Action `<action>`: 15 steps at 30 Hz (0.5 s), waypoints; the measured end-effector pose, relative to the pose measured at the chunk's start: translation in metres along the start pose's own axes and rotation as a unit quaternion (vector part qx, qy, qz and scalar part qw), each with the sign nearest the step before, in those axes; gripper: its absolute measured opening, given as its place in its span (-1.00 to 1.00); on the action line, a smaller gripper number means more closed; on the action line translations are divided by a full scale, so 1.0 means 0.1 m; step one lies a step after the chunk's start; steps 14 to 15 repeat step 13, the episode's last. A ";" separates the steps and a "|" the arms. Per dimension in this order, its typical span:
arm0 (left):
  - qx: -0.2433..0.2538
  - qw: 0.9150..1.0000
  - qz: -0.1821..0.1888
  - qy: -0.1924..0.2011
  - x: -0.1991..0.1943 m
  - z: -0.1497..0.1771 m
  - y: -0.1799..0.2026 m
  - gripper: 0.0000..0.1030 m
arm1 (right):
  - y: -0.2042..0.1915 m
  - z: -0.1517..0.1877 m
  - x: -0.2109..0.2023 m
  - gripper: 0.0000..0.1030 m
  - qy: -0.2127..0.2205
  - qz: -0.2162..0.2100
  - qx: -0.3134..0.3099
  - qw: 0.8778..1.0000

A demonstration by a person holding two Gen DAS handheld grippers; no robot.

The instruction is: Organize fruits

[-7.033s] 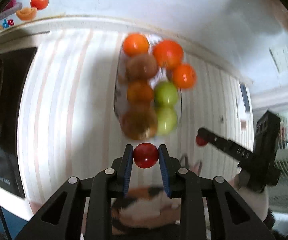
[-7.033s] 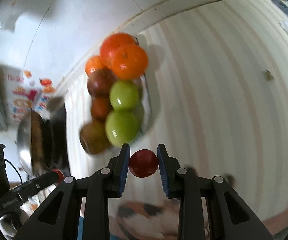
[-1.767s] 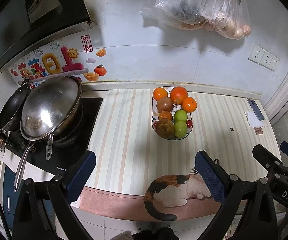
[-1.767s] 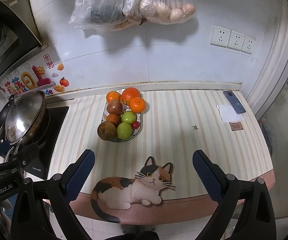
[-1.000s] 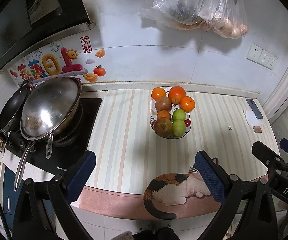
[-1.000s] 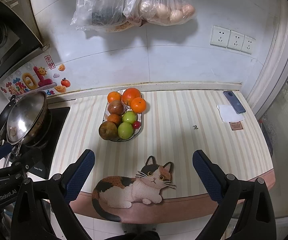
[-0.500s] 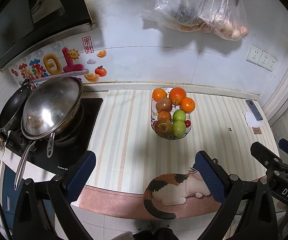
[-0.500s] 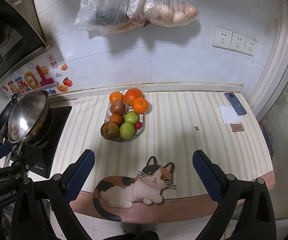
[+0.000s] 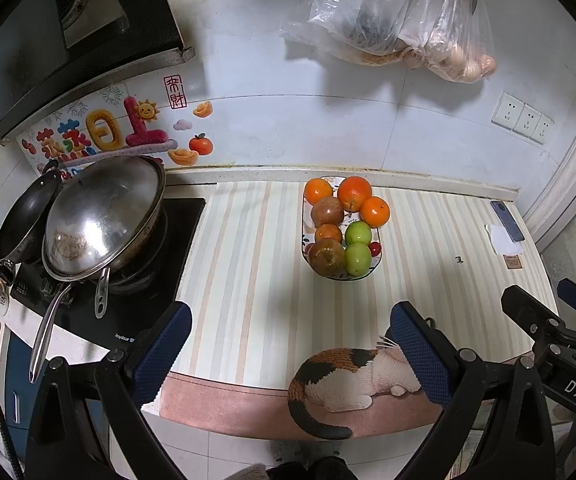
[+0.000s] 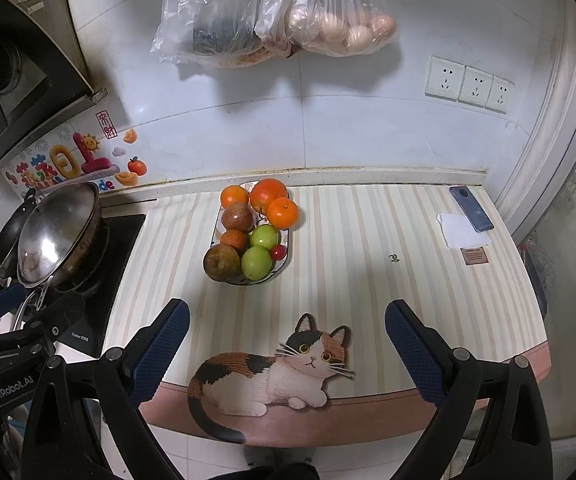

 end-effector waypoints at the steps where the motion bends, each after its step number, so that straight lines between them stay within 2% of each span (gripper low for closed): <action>1: 0.000 1.000 0.000 0.000 0.00 -0.01 0.01 0.98 | 0.00 0.00 0.00 0.95 0.001 0.000 0.000 1.000; 15: -0.006 1.000 0.000 0.000 -0.01 -0.02 -0.01 0.98 | 0.00 0.00 0.00 0.95 -0.002 -0.003 0.003 1.000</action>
Point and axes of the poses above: each gripper's, at about its wrist camera, not at the fingertips, and x roughly the way its jaws point, y to its right, z to its underside, the point moved 1 cm from there along x, roughly the way its jaws point, and after that the axes turned 7 degrees about x, right-handed, at the moved point
